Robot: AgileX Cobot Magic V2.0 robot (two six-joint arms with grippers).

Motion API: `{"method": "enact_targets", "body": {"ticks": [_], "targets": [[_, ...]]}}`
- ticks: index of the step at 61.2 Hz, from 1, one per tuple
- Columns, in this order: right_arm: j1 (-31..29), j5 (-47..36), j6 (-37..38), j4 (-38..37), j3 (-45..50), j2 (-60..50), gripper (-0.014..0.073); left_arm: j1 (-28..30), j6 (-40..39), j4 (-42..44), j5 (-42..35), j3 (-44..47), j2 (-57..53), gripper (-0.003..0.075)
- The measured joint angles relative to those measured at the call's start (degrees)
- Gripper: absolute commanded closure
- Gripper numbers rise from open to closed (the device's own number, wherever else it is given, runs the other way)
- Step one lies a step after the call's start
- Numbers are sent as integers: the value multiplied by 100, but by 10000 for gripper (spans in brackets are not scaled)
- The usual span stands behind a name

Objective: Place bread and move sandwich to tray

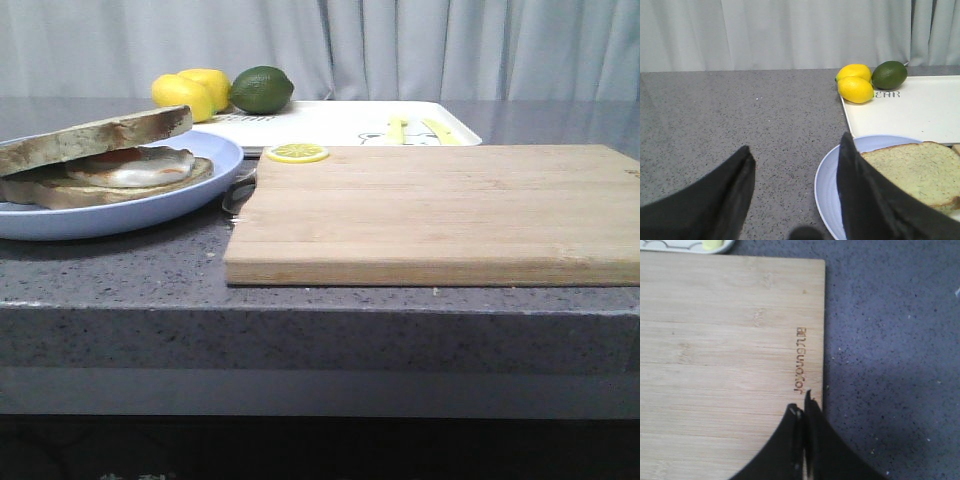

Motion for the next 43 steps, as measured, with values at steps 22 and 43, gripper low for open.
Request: {"method": "enact_targets", "body": {"ticks": [22,43], "targets": [[59,-2127,0,43,2740,-2943,654,0,0,0,0,0,0,355],[59,-3166,0,96,3788,-4132,654,0,0,-241,129,-182,262,355]]}}
